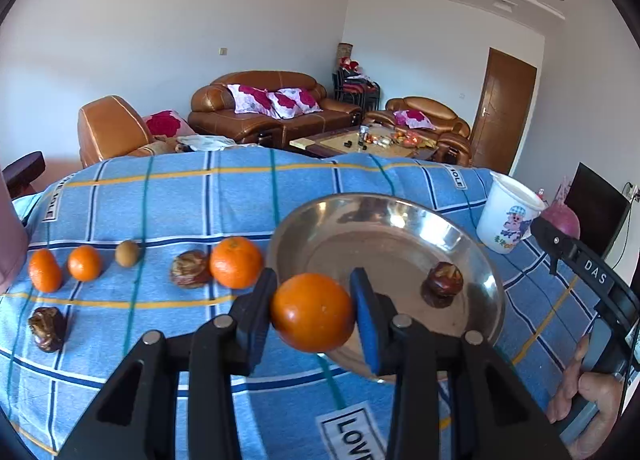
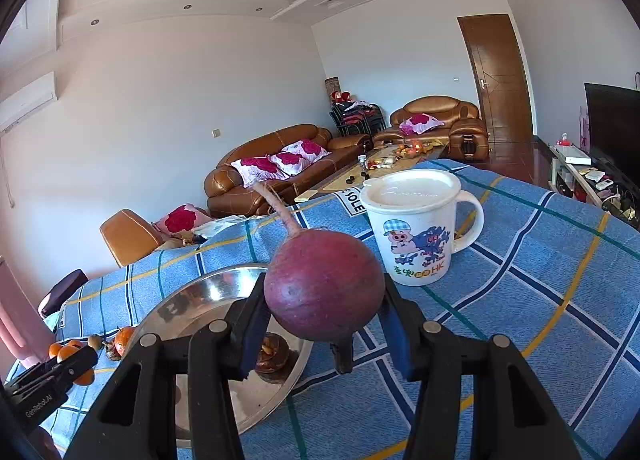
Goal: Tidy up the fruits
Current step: 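Carry the orange and beet over the steel plate with both grippers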
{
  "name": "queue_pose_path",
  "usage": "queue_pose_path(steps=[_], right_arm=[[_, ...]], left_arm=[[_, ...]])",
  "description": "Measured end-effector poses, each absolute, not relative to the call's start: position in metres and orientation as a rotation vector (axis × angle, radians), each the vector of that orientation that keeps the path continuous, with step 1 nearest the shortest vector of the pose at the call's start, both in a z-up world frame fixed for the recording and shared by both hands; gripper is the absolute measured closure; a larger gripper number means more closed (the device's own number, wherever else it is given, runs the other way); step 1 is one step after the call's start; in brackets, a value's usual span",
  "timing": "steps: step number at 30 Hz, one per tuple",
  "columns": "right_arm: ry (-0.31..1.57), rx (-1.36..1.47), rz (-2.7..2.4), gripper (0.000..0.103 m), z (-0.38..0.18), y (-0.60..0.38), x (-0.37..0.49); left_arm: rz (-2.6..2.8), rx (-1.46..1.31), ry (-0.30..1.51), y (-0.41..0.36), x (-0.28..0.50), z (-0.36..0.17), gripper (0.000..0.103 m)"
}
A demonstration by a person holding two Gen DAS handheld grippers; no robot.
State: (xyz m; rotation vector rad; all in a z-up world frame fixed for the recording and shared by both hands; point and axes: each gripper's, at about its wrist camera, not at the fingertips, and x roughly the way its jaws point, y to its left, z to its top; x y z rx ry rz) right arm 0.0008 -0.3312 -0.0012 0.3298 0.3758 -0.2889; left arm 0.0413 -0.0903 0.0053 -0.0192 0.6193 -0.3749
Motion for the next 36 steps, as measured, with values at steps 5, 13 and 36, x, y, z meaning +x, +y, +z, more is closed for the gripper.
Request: queue_pose_path(steps=[5,13,36], right_arm=[[0.400,0.287,-0.259,0.050,-0.003,-0.328,0.020],[0.521,0.215,-0.192,0.050,-0.017,-0.321,0.071],[0.719,0.196,-0.034,0.049,-0.038,-0.311,0.115]], left_arm=[[-0.380,0.013,0.637,-0.135,0.052,-0.001,0.064],[-0.350,0.038,0.667,-0.166,0.064,-0.014,0.063],[-0.327,0.048,0.832,-0.175,0.091,-0.037,0.064]])
